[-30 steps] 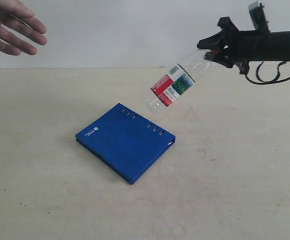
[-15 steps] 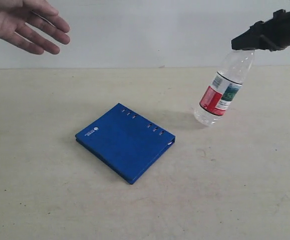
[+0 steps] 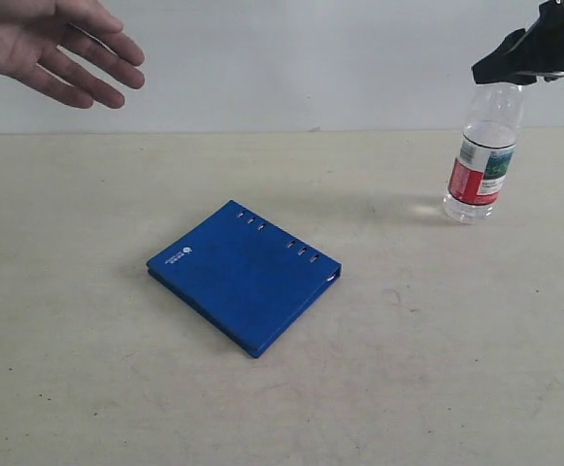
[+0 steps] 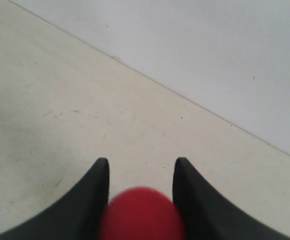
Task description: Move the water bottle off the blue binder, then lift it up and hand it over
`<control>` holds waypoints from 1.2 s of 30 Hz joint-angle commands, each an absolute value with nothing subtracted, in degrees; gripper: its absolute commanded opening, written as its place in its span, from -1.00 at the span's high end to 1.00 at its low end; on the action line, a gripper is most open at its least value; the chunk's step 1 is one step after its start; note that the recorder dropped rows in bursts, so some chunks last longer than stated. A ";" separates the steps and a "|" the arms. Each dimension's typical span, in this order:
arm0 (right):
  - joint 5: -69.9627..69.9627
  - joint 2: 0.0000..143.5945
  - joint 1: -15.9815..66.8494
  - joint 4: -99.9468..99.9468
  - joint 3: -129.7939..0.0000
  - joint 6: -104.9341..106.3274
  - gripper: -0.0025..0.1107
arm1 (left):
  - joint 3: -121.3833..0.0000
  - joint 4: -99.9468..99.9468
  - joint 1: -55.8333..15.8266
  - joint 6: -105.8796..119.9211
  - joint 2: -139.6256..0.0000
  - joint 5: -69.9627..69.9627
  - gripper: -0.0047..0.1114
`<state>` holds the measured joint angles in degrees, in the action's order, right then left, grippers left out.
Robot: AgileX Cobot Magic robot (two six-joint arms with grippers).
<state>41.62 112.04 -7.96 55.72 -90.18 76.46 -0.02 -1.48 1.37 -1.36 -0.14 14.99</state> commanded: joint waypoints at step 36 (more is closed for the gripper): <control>60.47 107.68 21.15 45.04 -77.25 40.36 -0.14 | 0.00 25.43 1.53 -14.87 0.00 0.52 0.84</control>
